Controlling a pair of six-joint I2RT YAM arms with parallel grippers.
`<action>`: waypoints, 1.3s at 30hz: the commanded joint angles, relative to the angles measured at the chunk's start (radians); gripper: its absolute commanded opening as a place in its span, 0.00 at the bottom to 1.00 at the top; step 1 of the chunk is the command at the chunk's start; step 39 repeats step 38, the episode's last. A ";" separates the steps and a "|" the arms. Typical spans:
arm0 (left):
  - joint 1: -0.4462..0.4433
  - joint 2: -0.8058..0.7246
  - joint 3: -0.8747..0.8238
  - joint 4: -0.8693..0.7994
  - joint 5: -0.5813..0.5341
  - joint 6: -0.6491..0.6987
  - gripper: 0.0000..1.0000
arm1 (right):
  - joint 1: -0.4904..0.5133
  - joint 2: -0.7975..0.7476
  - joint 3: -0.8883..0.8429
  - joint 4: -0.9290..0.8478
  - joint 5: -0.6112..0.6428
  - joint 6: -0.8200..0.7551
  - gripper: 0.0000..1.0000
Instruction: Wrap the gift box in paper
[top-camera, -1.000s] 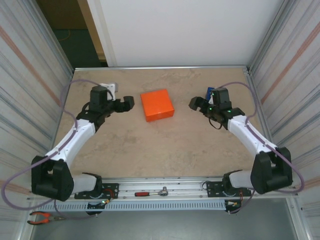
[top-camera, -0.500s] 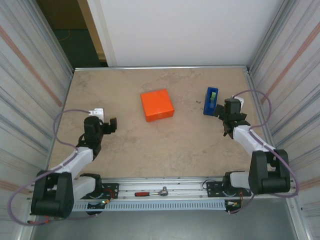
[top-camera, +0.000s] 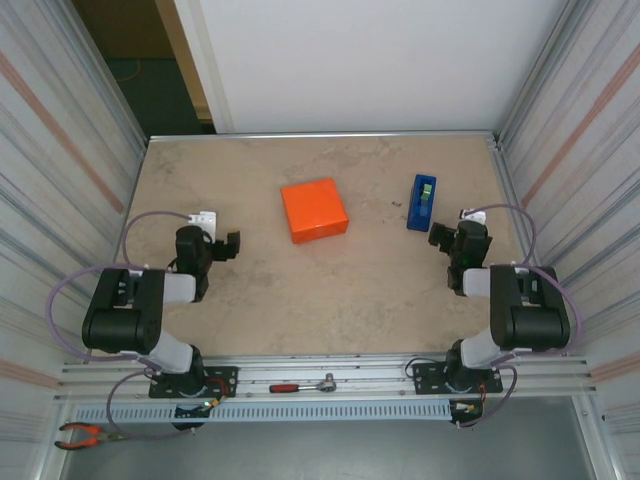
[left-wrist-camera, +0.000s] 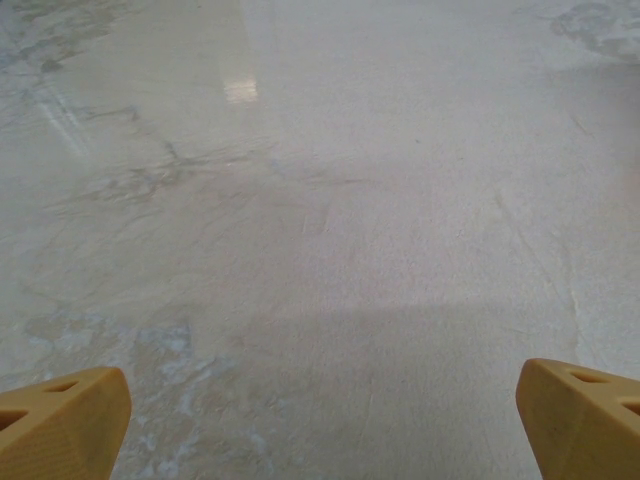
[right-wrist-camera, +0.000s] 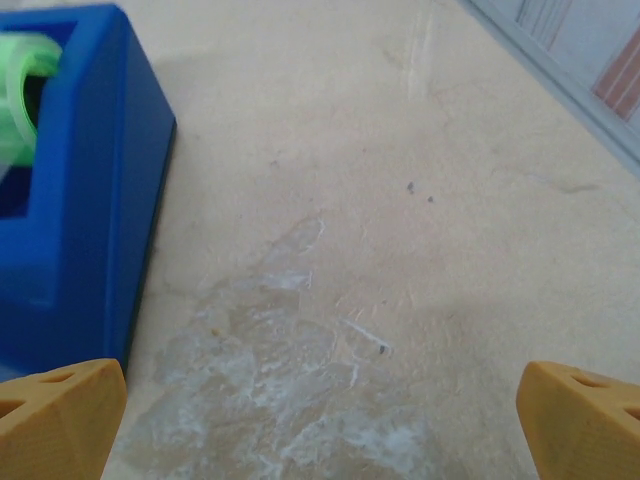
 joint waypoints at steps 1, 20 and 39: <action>0.034 0.001 0.042 0.021 0.095 0.007 0.99 | 0.008 0.007 0.023 0.085 -0.074 -0.039 0.98; 0.035 -0.005 0.034 0.030 0.095 0.006 0.99 | 0.025 0.015 0.015 0.109 -0.037 -0.050 0.98; 0.035 -0.005 0.034 0.029 0.095 0.006 0.99 | 0.017 0.015 0.018 0.102 -0.066 -0.050 0.98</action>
